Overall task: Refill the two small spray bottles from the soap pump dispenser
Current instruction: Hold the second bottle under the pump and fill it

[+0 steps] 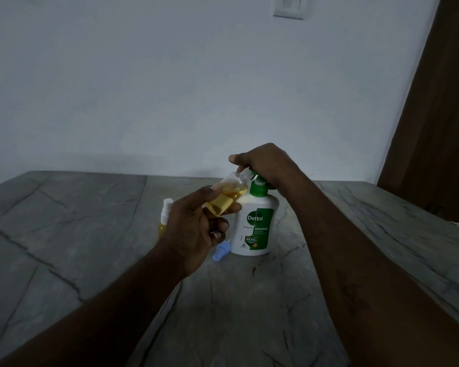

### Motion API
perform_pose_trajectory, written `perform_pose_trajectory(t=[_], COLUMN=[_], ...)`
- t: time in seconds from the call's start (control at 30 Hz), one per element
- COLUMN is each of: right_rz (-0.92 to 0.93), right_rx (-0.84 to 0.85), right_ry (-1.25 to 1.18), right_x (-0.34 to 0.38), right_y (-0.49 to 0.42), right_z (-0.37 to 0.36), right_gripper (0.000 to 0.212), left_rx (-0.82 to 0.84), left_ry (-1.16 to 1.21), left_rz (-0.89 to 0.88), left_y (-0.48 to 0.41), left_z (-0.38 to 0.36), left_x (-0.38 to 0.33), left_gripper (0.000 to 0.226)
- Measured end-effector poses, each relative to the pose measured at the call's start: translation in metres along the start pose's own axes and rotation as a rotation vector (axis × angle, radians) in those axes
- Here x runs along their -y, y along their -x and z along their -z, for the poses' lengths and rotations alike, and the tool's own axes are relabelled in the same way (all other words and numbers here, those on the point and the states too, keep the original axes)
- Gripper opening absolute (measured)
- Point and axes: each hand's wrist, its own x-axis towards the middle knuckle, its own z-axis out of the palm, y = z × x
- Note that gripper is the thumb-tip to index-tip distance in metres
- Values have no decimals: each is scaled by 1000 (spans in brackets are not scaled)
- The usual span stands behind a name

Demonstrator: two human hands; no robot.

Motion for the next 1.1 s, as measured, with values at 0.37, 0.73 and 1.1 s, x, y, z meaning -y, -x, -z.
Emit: perform_pose_trajectory(t=[0.37, 0.73, 1.1], right_rz=[109, 0, 123], right_rx=[-92, 4, -95], right_ry=[71, 8, 95], right_x=[4, -2, 2], right_y=[1, -2, -1], right_z=[3, -2, 3], right_gripper=[42, 43, 43], left_rx=[21, 3, 25], left_ry=[8, -4, 0], left_rz=[3, 3, -4], left_y=[1, 0, 1], left_z=[-2, 0, -2], left_x=[-2, 0, -1], left_gripper=[55, 56, 56])
